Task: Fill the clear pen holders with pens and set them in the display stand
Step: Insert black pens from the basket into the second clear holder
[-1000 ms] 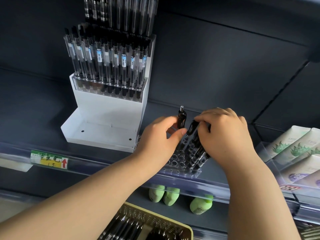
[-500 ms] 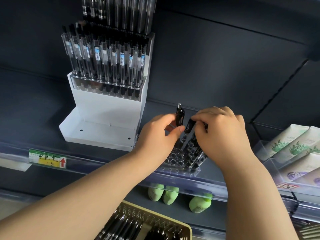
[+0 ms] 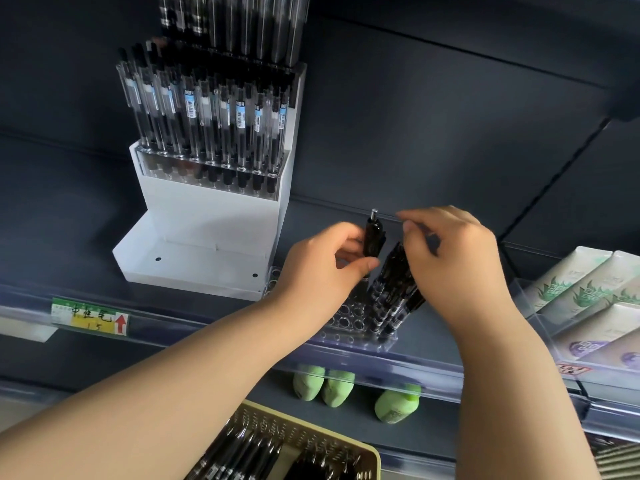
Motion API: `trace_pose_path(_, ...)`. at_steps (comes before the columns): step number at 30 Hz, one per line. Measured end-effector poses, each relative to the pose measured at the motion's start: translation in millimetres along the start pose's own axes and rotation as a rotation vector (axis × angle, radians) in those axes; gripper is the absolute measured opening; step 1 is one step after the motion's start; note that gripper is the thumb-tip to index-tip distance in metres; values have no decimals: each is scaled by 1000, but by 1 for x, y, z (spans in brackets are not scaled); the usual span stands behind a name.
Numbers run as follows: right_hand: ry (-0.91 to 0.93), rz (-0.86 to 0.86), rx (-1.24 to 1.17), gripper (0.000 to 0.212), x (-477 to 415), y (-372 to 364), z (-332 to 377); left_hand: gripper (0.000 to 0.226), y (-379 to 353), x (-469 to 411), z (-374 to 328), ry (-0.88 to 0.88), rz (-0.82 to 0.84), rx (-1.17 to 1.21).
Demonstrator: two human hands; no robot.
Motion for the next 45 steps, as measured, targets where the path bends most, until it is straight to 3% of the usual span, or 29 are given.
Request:
trace_pose_path(8,-41,2,-28,20,3,-2,-6,18,-6,-5,2,-51,-22,-18)
trace_pose_path(22,-59,-20,-19,20,2,2,-12,11,-21,-4,27,21,78,-199)
trace_pose_path(28,-53,-9,-11,20,5,1,-11,22,-28,1,28,-28,72,-260)
trace_pose_path(37,-67,-4,-17,20,10,13,-15,20,-23,4,41,13,128,-253)
trace_pose_path(45,195,56,23,19,72,8,41,21,12,39,34,-63,149,-351)
Point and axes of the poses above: each hand's wrist, its own x-axis away from the middle knuckle, its own y-axis out of the back of the hand, z = x × y, the point moved 5 cm from there along -x, towards the middle knuckle, and after that the axes turned 5 degrees about -z, right-handed, at the moved point
